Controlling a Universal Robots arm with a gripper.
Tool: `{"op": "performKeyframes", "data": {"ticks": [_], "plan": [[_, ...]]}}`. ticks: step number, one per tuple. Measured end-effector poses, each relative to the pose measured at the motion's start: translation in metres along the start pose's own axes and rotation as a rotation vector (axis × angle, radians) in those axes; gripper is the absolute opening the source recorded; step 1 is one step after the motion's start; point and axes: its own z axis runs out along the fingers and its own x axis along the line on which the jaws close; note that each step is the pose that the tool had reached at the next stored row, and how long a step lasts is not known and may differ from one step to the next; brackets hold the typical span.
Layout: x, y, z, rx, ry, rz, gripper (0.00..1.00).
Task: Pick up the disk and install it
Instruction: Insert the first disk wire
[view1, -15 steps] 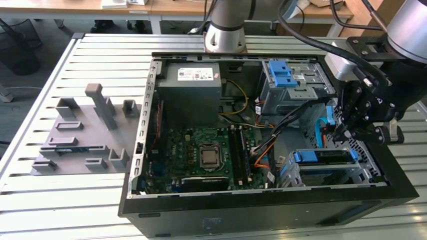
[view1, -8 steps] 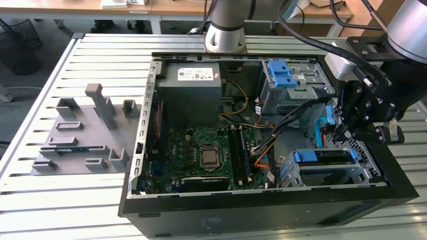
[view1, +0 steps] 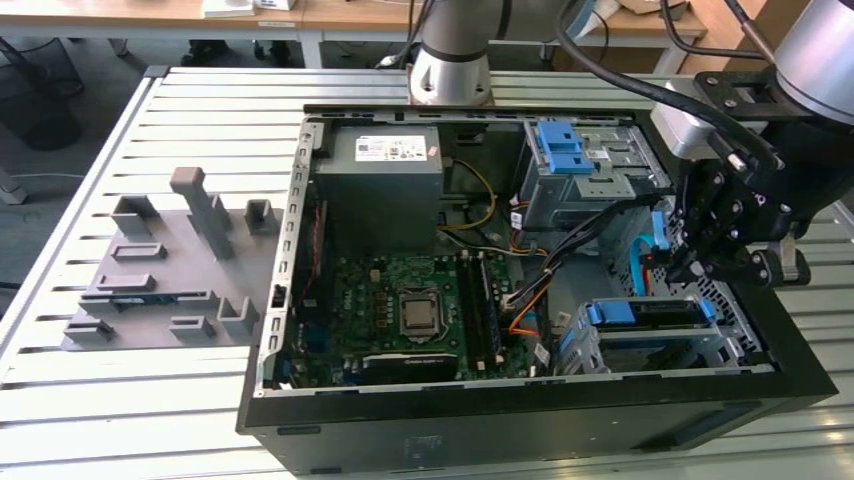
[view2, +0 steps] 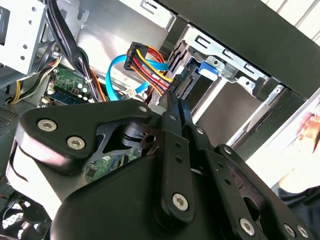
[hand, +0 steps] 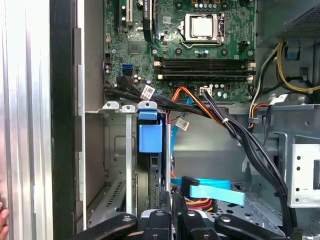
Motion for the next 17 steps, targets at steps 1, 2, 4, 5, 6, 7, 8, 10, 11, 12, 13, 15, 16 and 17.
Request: {"op": "performKeyframes", "data": {"ticks": [1, 2, 4, 5, 6, 7, 8, 10, 11, 12, 13, 15, 16, 17], "plan": [[-0.0003, -0.0002, 0.0001, 0.0000, -0.0001, 0.000, 0.18], [-0.0006, -0.0003, 0.0001, 0.0000, 0.0000, 0.000, 0.18], [-0.0009, -0.0005, 0.0003, 0.0000, -0.0002, 0.000, 0.24], [-0.0011, -0.0006, 0.0003, 0.0000, -0.0001, 0.000, 0.24], [-0.0012, -0.0007, 0.0004, 0.0000, -0.0001, 0.000, 0.31], [-0.0013, -0.0007, 0.0005, 0.0000, 0.0000, 0.000, 0.31], [-0.0014, -0.0007, 0.0007, 0.0000, 0.0000, 0.000, 0.31], [-0.0014, -0.0008, 0.0014, 0.0000, 0.0000, 0.000, 0.31], [-0.0014, -0.0008, 0.0018, 0.0000, 0.0001, 0.000, 0.31], [-0.0015, -0.0010, 0.0023, 0.0000, 0.0000, 0.000, 0.31], [-0.0017, -0.0014, 0.0028, 0.0000, -0.0001, 0.000, 0.31], [-0.0018, -0.0022, 0.0034, 0.0000, 0.0000, 0.000, 0.31], [-0.0019, -0.0025, 0.0036, 0.0000, 0.0001, 0.000, 0.31], [-0.0020, -0.0024, 0.0040, 0.0000, 0.0000, 0.001, 0.31]]}}
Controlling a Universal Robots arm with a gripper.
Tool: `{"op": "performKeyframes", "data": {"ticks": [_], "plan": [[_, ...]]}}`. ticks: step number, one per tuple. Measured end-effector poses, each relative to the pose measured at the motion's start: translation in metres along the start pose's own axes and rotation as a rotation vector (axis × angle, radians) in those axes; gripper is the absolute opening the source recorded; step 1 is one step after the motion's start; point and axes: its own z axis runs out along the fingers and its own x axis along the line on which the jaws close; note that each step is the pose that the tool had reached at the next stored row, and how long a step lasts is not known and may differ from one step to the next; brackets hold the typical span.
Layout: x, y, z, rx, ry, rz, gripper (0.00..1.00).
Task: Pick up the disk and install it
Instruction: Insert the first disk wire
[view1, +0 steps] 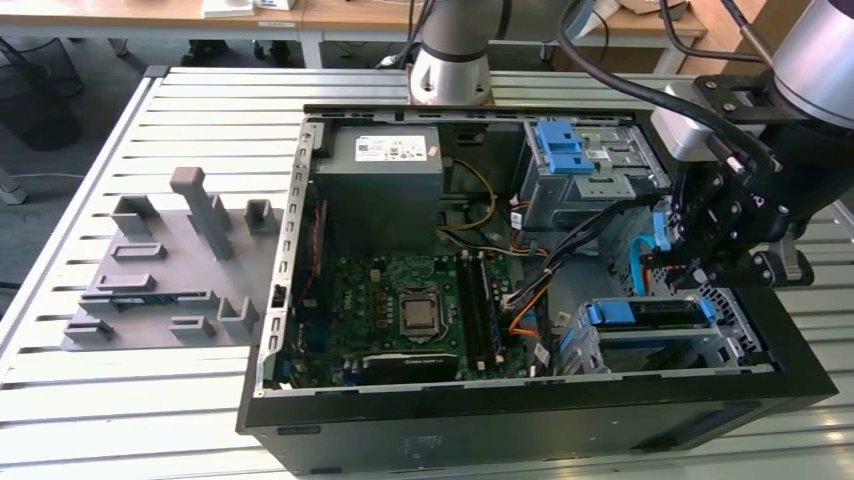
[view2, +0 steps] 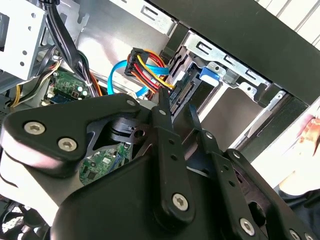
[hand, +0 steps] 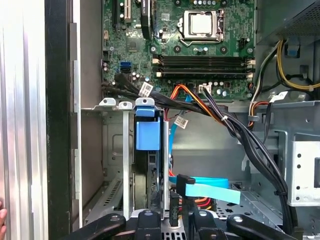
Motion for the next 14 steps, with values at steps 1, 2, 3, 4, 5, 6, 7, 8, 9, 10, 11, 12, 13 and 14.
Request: {"op": "performKeyframes", "data": {"ticks": [1, 2, 3, 4, 5, 6, 7, 8, 9, 10, 11, 12, 13, 14], "plan": [[0.0000, 0.0000, 0.0003, 0.0001, 0.0000, 0.000, 0.31], [0.0000, 0.0000, 0.0007, 0.0002, 0.0000, 0.000, 0.31], [0.0000, -0.0001, 0.0009, 0.0004, 0.0000, 0.000, 0.31], [0.0000, -0.0001, 0.0012, 0.0005, 0.0001, 0.000, 0.31], [0.0000, -0.0001, 0.0015, 0.0006, 0.0000, 0.000, 0.29], [-0.0001, -0.0001, 0.0019, 0.0009, -0.0001, 0.000, 0.23], [-0.0001, -0.0001, 0.0022, 0.0012, -0.0001, 0.000, 0.17], [0.0000, -0.0001, 0.0025, 0.0014, -0.0001, 0.000, 0.17], [0.0000, -0.0001, 0.0026, 0.0015, -0.0001, 0.000, 0.16], [0.0000, 0.0000, 0.0027, 0.0015, -0.0001, 0.000, 0.16], [0.0000, 0.0000, 0.0028, 0.0015, -0.0003, 0.000, 0.16], [0.0000, 0.0000, 0.0029, 0.0016, -0.0005, 0.000, 0.16], [0.0000, 0.0000, 0.0029, 0.0015, -0.0005, 0.000, 0.16], [0.0000, 0.0000, 0.0029, 0.0016, -0.0005, 0.000, 0.16]]}}
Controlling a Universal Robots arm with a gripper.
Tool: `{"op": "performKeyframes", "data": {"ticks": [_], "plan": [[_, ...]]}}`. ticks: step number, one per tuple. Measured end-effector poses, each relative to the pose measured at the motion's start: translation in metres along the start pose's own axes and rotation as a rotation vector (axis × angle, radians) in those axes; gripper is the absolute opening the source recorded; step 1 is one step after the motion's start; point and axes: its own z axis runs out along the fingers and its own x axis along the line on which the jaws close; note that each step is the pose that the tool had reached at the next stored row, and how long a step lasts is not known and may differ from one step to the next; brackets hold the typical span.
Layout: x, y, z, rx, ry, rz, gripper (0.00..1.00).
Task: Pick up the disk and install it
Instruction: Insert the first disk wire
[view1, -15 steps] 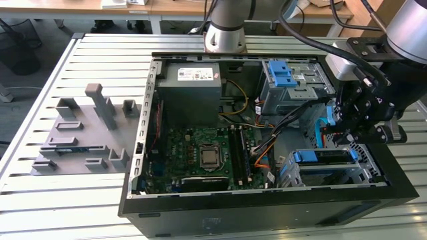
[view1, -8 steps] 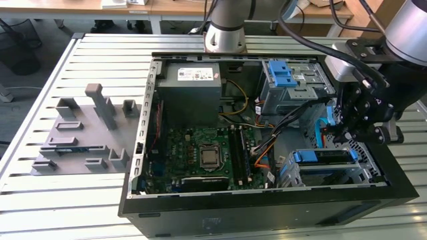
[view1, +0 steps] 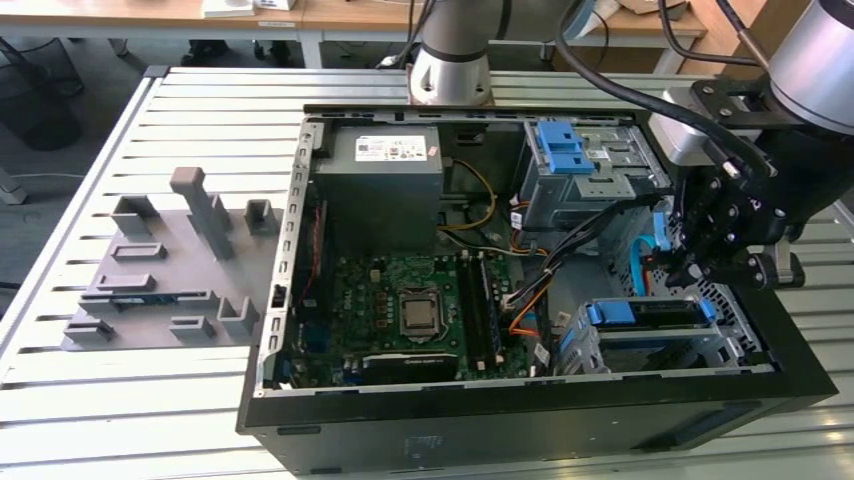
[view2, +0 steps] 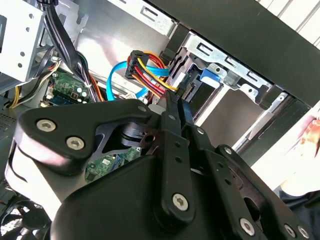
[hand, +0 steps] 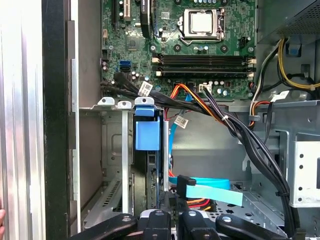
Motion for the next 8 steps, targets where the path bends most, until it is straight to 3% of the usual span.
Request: {"op": "performKeyframes", "data": {"ticks": [6, 8], "plan": [[0.0000, 0.0000, 0.0002, 0.0000, 0.0003, 0.000, 0.16], [0.0000, 0.0000, 0.0002, 0.0002, 0.0073, 0.000, 0.16]]}}
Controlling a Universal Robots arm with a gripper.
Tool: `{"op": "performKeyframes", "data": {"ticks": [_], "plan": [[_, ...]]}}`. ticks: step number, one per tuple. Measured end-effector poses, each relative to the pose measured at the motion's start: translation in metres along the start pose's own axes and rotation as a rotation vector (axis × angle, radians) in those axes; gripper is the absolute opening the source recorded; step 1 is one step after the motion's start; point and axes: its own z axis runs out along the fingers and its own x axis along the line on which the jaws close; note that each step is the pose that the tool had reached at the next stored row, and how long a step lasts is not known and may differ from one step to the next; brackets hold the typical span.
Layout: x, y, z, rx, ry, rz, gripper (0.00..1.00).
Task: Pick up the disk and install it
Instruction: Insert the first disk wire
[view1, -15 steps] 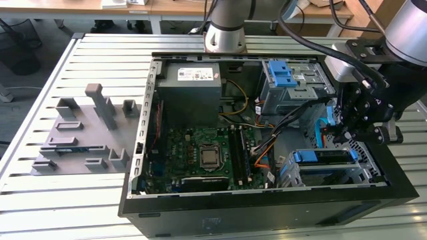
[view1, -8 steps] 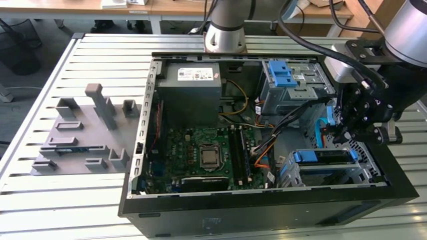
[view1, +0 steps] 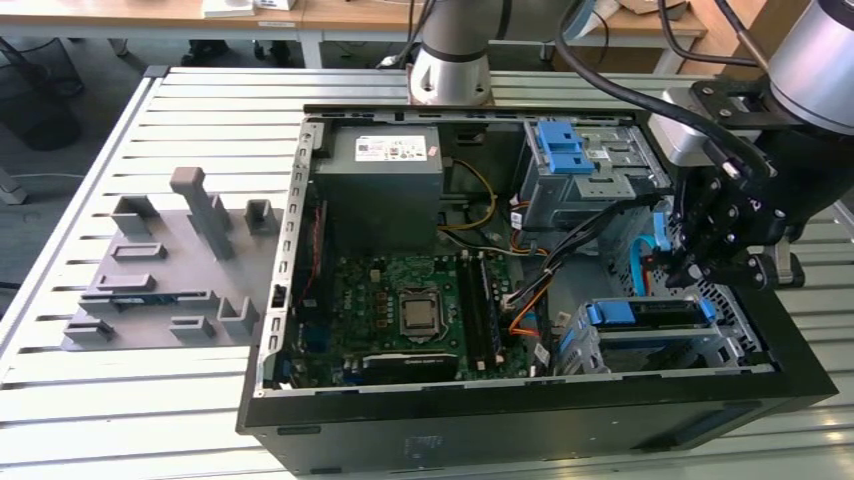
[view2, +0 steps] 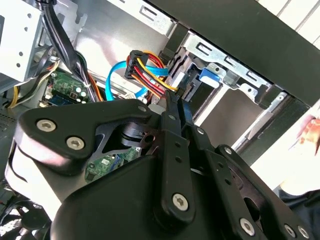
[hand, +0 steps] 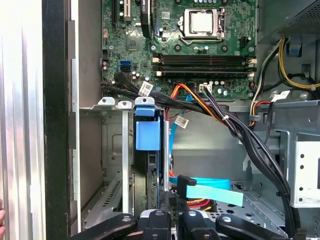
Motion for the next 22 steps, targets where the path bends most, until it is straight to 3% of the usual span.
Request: {"op": "performKeyframes", "data": {"ticks": [2, 6, 22], "plan": [[0.0001, 0.0000, -0.0001, -0.0003, 0.0053, 0.000, 0.16], [0.0002, -0.0008, 0.0004, -0.0039, 0.0053, 0.000, 0.16], [0.0074, -0.0009, 0.0051, -0.0040, 0.0055, 0.000, 0.16]]}}
